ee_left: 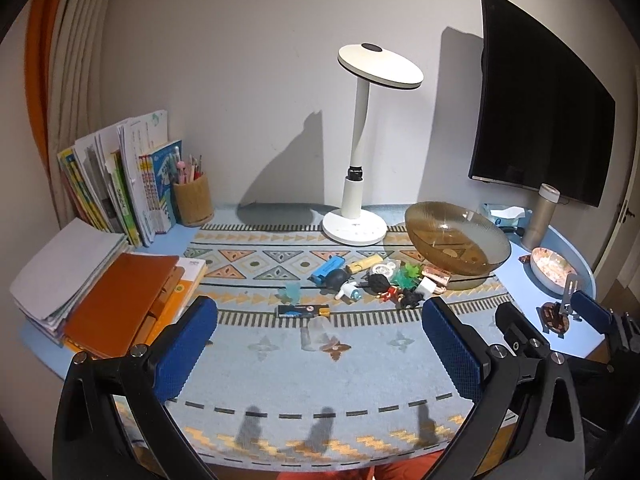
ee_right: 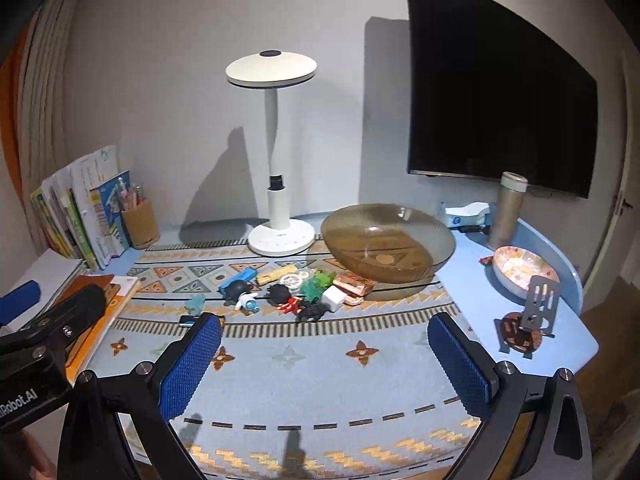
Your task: Organize rigid objects
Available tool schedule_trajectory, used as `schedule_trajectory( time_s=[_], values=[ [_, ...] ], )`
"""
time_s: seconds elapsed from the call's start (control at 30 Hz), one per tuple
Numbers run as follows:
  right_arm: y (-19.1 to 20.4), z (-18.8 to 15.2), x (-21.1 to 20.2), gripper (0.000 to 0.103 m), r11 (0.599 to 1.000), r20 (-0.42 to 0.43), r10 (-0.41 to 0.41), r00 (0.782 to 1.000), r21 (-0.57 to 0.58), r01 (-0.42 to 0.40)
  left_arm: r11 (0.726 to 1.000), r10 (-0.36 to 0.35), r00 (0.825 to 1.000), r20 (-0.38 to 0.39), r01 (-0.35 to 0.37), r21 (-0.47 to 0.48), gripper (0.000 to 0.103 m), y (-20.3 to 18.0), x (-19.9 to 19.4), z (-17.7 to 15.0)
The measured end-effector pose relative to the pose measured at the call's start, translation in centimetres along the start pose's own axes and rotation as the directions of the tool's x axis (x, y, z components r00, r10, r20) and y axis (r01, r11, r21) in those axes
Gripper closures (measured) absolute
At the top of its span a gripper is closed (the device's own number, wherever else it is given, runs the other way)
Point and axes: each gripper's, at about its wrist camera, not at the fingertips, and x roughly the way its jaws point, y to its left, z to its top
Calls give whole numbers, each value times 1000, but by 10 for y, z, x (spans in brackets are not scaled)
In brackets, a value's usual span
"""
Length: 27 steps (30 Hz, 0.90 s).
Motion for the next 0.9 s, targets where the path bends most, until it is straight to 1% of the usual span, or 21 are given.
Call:
schedule_trajectory(
  time_s=[0.1,0.27,0.43,0.67,0.77,0.9],
  values=[
    [4,1,-1,0,1000,9,12,1000,-9,-12,1000,-12,1000,-4,12,-11,1,3,1,0],
    [11,0,-3,0,999,25,-2,1000,-38,3,1000,-20,1000,-18,20,-22,1,6,7,-1],
    [13,0,4,0,999,6,32,999,-32,-32,1000,-17,1000,-26,17,-20,1,7,11,-2],
    [16,-4,13,0,999,-17,33,999,-40,-34,999,-36,998,-58,34,-31,1,7,23,-4],
    [15,-4,15,0,999,-26,39,999,-32,-40,998,-44,997,-60,42,-35,1,8,24,-4],
    [17,-3,17,0,999,-32,44,999,-28,-45,999,-37,998,-57,35,-31,1,9,24,-4]
  ],
)
